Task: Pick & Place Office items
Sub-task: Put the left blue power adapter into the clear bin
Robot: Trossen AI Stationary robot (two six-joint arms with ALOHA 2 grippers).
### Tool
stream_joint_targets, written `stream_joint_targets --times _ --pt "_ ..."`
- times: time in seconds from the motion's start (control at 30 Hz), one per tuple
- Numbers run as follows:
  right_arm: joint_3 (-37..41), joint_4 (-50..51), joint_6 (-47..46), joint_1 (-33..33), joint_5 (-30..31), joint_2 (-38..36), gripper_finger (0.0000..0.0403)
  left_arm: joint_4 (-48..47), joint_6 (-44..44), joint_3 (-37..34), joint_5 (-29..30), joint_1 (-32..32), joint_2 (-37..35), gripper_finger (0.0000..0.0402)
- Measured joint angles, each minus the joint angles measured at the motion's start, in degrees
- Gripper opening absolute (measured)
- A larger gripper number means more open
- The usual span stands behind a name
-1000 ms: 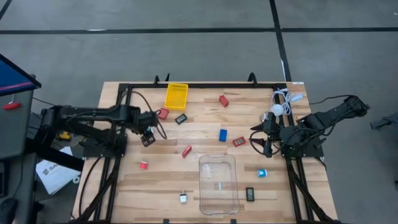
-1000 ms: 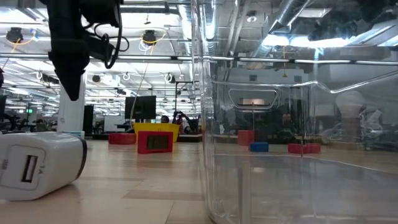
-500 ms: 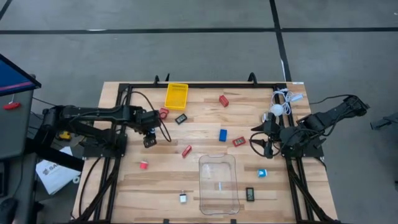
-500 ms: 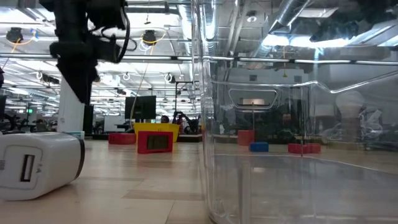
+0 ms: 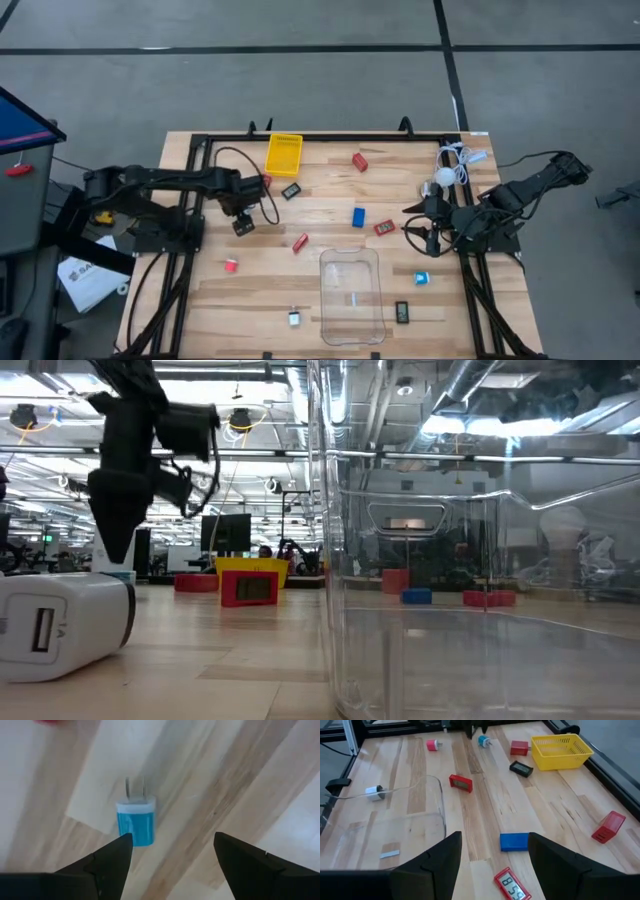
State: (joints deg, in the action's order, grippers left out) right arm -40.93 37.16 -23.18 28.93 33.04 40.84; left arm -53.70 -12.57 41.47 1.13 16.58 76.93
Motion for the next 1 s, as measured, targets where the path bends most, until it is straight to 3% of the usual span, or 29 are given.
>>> stream_joint_targets --times 0.2,0.57,1.0 --pt "0.0 0.1 0.0 1.0 0.0 0.0 0.0221 0.3 0.6 0.0 -0.6 2.0 4.5 0.0279" --pt "0.0 0.1 0.2 3.8 0.0 0.0 0.0221 0.5 -0.1 0.0 0.1 5.9 1.8 0.0278" --pt "0.0 0.1 -0.9 5.7 0.2 0.0 0.0221 5.4 -8.0 0.0 1.0 6.0 2.7 0.0278"
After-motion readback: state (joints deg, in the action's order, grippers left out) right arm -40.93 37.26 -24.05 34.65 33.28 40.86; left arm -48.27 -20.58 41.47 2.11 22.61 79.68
